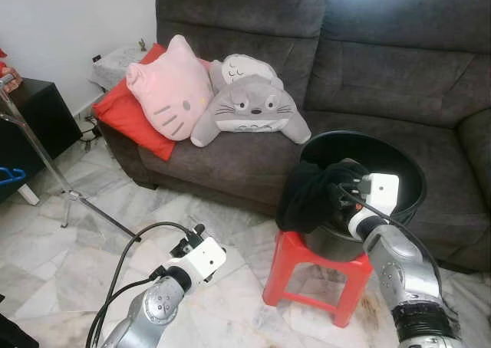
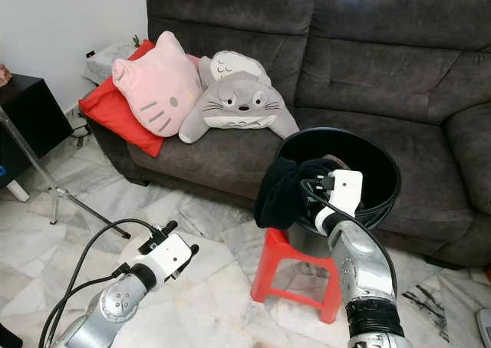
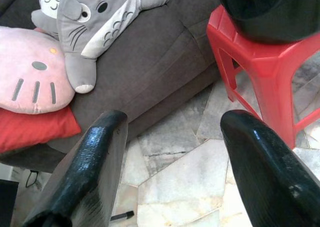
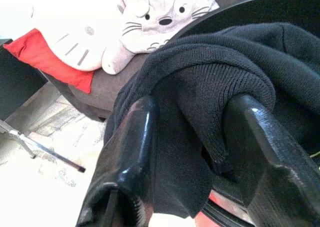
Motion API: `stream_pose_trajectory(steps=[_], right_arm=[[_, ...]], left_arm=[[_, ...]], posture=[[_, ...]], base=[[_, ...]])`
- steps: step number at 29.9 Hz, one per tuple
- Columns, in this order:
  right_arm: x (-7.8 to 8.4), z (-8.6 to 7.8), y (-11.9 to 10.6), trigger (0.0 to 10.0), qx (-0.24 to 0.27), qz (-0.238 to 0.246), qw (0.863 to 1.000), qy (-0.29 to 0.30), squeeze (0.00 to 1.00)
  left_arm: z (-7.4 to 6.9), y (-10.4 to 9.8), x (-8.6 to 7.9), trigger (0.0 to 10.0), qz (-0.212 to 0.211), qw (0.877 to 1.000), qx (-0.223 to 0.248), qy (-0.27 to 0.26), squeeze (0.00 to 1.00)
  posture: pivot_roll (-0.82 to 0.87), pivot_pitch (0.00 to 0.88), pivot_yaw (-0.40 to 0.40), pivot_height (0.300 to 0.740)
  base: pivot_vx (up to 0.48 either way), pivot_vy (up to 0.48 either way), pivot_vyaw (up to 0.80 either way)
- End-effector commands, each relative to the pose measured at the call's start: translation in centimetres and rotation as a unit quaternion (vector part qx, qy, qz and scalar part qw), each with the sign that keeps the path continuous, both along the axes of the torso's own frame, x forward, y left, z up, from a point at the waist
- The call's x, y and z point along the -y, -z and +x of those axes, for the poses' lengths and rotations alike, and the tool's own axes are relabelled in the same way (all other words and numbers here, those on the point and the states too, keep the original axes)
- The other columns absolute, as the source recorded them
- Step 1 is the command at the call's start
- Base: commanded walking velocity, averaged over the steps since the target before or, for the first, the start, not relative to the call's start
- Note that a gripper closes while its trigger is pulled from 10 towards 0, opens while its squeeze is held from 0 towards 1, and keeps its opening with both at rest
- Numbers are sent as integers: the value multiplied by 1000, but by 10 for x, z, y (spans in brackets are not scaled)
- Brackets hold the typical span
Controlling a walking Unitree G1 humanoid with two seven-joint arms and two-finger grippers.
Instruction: Hang hanger
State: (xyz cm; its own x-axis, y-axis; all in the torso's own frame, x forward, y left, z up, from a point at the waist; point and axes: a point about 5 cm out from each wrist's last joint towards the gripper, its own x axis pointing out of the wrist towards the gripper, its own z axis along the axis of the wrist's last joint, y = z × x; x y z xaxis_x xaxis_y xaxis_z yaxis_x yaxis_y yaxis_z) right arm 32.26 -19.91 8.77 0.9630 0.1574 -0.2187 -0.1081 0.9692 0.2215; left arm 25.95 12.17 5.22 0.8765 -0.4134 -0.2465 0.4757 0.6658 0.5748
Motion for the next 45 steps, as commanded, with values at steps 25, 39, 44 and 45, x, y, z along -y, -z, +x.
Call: stream_pose_trajectory(steps=[25, 39, 44, 45], right_arm=[[-5, 10, 7, 0, -12, 25, 1000, 11, 0], [-5, 16, -1, 0, 4, 17, 1000, 7, 0], [-2, 18, -8, 0, 16, -21, 1000, -13, 0], [-1, 19, -12, 0, 22, -26, 999, -18, 0]], left_arm=[[4, 0, 0, 10000, 10, 1000, 4, 2, 0], [5, 0, 1, 10000, 11, 1000, 4, 4, 0], [6, 0, 1, 10000, 11, 1000, 4, 3, 0], [6, 0, 1, 10000, 11, 1000, 4, 3, 0]], posture=[[-44, 0, 10, 740], [-45, 0, 10, 740], [-47, 0, 11, 740], [-48, 0, 11, 740]], base=[[0, 0, 0], [0, 0, 0], [0, 0, 0], [0, 0, 0]])
